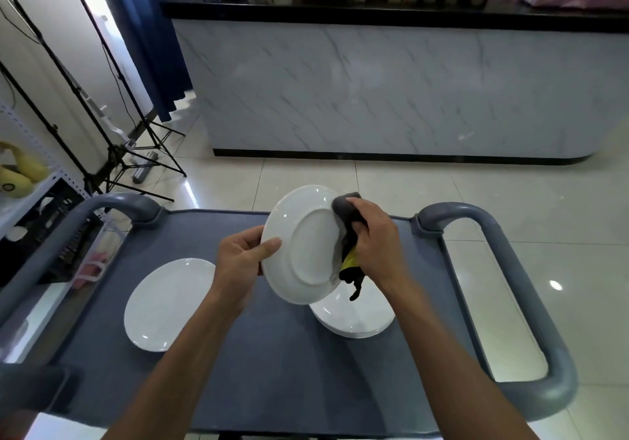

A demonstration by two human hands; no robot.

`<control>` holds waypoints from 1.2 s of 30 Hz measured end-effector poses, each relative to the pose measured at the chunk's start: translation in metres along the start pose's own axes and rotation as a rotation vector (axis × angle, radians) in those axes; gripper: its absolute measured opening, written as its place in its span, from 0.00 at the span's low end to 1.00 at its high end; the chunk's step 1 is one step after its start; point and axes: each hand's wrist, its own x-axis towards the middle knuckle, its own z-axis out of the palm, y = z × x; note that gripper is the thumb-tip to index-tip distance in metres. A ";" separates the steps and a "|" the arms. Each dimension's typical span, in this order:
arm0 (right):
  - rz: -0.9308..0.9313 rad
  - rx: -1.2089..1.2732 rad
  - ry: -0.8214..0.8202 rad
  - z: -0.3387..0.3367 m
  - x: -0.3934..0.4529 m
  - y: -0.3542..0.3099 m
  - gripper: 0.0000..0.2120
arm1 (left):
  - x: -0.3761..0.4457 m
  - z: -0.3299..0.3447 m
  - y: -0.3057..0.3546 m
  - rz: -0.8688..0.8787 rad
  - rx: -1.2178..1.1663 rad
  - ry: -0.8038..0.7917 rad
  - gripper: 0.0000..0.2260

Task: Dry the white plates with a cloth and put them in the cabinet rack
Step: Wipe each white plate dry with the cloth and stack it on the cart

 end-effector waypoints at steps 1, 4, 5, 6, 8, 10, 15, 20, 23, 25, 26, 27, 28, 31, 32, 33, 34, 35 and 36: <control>-0.001 -0.011 0.008 -0.002 -0.001 0.003 0.21 | 0.002 0.001 0.001 0.013 0.016 -0.004 0.10; -0.011 -0.029 0.024 -0.010 -0.007 0.010 0.20 | 0.009 0.009 0.005 0.069 0.109 0.001 0.12; -0.004 -0.035 0.030 -0.013 -0.009 0.012 0.20 | 0.011 0.013 0.006 0.100 0.160 -0.002 0.13; -0.002 -0.043 0.038 -0.017 -0.011 0.014 0.20 | 0.014 0.017 0.007 0.134 0.226 -0.007 0.13; -0.003 -0.064 0.043 -0.023 -0.014 0.020 0.19 | 0.017 0.028 0.008 0.213 0.384 -0.021 0.13; 0.005 -0.085 0.041 -0.030 -0.018 0.026 0.18 | 0.019 0.039 0.008 0.292 0.510 -0.043 0.14; 0.039 -0.095 0.115 -0.050 -0.033 0.039 0.18 | 0.027 0.064 -0.006 0.452 0.733 -0.119 0.09; 0.112 -0.096 0.181 -0.065 -0.051 0.046 0.17 | 0.029 0.079 -0.032 0.676 0.970 -0.234 0.08; 0.139 -0.098 0.212 -0.073 -0.060 0.049 0.18 | 0.029 0.083 -0.048 0.754 1.017 -0.242 0.09; 0.147 -0.100 0.223 -0.077 -0.064 0.050 0.18 | 0.028 0.084 -0.057 0.818 1.048 -0.250 0.11; 0.147 -0.103 0.228 -0.079 -0.066 0.051 0.18 | 0.026 0.084 -0.062 0.843 1.061 -0.265 0.12; 0.147 -0.105 0.233 -0.080 -0.068 0.052 0.18 | 0.024 0.083 -0.065 0.870 1.074 -0.285 0.12; 0.149 -0.106 0.235 -0.080 -0.069 0.053 0.18 | 0.021 0.082 -0.069 0.902 1.089 -0.303 0.12; 0.164 -0.102 0.230 -0.078 -0.073 0.057 0.17 | 0.012 0.080 -0.079 0.996 1.135 -0.373 0.12; 0.168 -0.100 0.226 -0.076 -0.075 0.058 0.18 | 0.009 0.079 -0.082 1.024 1.151 -0.396 0.12; 0.170 -0.101 0.221 -0.074 -0.077 0.059 0.18 | 0.006 0.078 -0.086 1.039 1.171 -0.415 0.12; 0.168 -0.102 0.216 -0.072 -0.078 0.060 0.18 | 0.004 0.076 -0.090 1.041 1.191 -0.429 0.13; 0.166 -0.100 0.209 -0.069 -0.080 0.060 0.18 | 0.001 0.073 -0.094 1.033 1.209 -0.441 0.13; 0.164 -0.096 0.201 -0.066 -0.082 0.061 0.18 | -0.001 0.071 -0.098 1.021 1.225 -0.452 0.13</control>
